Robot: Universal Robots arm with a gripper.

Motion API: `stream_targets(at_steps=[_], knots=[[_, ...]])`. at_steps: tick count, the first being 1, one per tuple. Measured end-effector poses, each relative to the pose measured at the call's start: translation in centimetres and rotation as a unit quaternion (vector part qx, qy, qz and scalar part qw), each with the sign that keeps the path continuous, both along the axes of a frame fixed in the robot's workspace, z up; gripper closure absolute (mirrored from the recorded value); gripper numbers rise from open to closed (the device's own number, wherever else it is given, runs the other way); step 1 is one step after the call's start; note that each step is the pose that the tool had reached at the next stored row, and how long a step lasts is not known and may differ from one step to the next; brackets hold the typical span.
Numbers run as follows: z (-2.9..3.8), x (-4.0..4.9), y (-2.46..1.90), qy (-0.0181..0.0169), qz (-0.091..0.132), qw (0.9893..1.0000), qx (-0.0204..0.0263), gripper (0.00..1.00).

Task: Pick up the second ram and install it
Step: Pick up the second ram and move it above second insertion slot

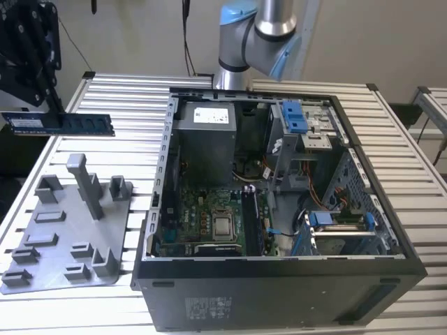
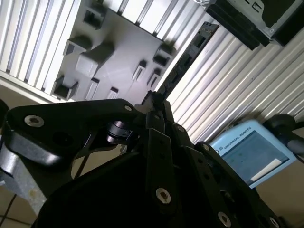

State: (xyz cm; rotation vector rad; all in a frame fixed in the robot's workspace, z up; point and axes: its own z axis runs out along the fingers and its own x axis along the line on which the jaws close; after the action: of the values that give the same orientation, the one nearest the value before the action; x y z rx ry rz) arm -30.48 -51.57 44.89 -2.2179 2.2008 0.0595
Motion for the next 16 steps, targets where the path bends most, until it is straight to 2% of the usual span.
stream_targets(at_steps=[16], knots=[[0.00, 7.06, 0.26, 0.0000, 0.000, 1.0000, 0.0000, 0.86]])
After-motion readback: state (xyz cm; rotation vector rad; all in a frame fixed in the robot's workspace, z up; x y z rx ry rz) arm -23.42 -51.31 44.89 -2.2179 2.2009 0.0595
